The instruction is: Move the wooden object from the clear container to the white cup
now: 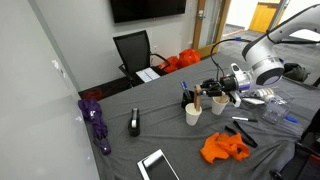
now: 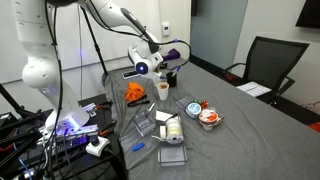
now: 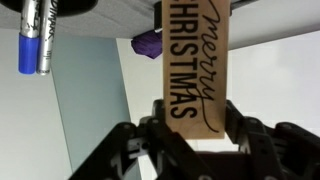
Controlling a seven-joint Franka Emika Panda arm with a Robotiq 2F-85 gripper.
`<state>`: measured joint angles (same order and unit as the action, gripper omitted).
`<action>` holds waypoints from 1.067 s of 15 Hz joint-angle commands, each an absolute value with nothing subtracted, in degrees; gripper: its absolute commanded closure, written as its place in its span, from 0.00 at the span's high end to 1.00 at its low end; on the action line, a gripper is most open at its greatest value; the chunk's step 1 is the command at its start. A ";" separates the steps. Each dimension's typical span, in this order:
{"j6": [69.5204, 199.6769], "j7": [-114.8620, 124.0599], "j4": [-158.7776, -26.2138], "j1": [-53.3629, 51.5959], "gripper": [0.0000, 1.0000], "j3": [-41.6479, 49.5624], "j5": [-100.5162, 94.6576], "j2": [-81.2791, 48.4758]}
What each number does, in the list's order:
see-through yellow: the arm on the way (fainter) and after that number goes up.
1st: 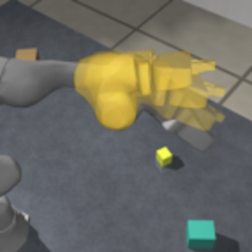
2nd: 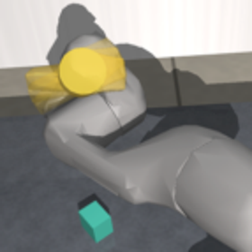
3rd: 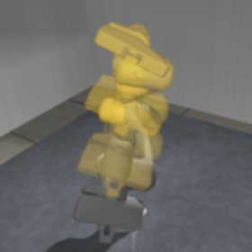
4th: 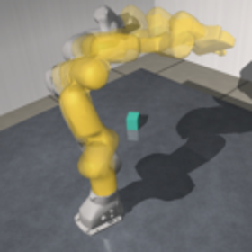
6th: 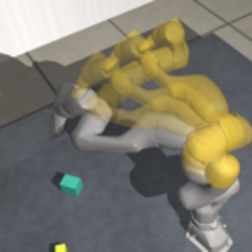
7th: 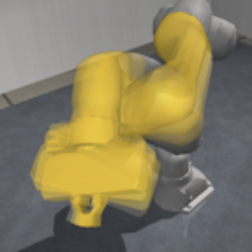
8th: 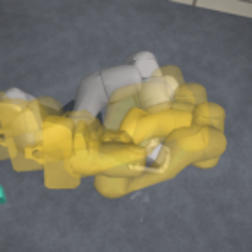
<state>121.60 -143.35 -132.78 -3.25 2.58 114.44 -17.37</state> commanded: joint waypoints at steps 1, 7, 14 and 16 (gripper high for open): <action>123.53 -146.46 -131.86 -3.89 0.31 2.57 116.58 -18.63; 122.74 -149.03 -131.70 -3.82 0.31 2.67 118.28 -20.05; 122.78 -150.51 -131.68 -3.91 0.65 2.82 119.33 -20.91; 122.70 -150.15 -131.84 -3.92 0.88 2.77 119.30 -20.76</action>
